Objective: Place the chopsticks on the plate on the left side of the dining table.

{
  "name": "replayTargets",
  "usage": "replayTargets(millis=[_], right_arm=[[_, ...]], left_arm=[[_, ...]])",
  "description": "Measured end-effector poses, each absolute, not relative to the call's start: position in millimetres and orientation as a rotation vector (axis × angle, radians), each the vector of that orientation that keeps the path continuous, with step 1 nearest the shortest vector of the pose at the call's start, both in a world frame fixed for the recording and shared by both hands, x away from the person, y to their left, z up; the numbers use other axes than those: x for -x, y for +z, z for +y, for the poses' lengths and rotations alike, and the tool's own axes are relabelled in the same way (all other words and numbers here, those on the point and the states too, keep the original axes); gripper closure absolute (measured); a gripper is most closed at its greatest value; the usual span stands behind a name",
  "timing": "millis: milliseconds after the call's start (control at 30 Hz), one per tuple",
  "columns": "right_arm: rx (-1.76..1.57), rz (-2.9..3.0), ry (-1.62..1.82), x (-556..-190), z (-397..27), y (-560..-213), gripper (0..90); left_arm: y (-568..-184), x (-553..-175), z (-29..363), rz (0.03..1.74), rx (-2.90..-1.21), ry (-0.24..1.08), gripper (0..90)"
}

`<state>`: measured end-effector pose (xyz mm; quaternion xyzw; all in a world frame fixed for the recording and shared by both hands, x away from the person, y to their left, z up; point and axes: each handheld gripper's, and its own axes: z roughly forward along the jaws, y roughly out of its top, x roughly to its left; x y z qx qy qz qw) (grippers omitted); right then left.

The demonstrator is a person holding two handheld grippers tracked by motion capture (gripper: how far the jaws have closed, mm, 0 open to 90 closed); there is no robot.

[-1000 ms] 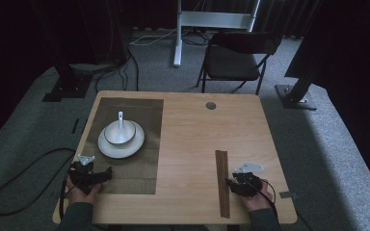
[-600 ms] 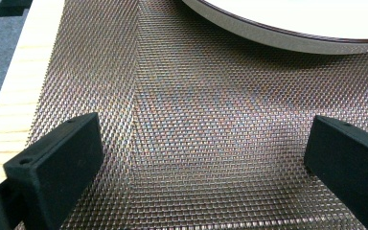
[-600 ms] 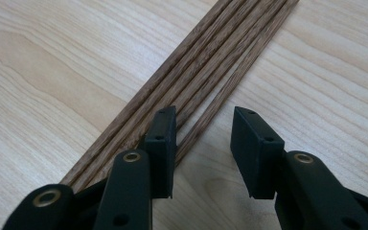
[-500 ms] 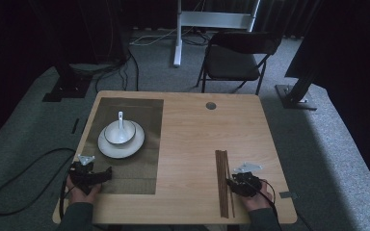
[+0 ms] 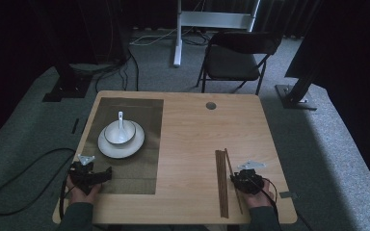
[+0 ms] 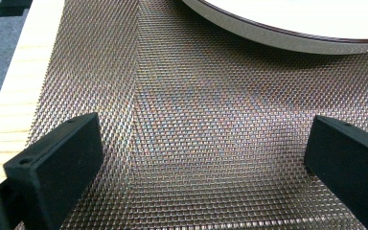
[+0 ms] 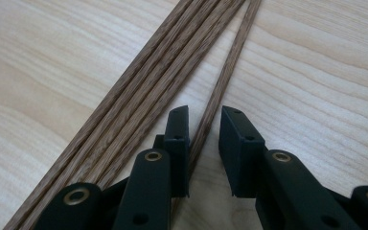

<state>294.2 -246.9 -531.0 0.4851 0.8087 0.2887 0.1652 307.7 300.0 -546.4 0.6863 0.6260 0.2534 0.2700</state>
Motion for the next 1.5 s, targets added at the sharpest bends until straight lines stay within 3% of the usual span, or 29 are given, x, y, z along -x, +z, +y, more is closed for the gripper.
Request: replayTargets(millis=[400, 1500], right_arm=[[-1.466, 2.249, 0.827, -300.2, -251.2, -531.2, 82.6], [-1.44, 2.17, 0.802, -298.5, -250.4, -522.6, 84.8]], left_arm=[[-546.4, -307.7, 300.0, 1.687, -1.85, 0.683, 0.1], [-546.4, -307.7, 300.0, 1.687, -1.85, 0.683, 0.1]])
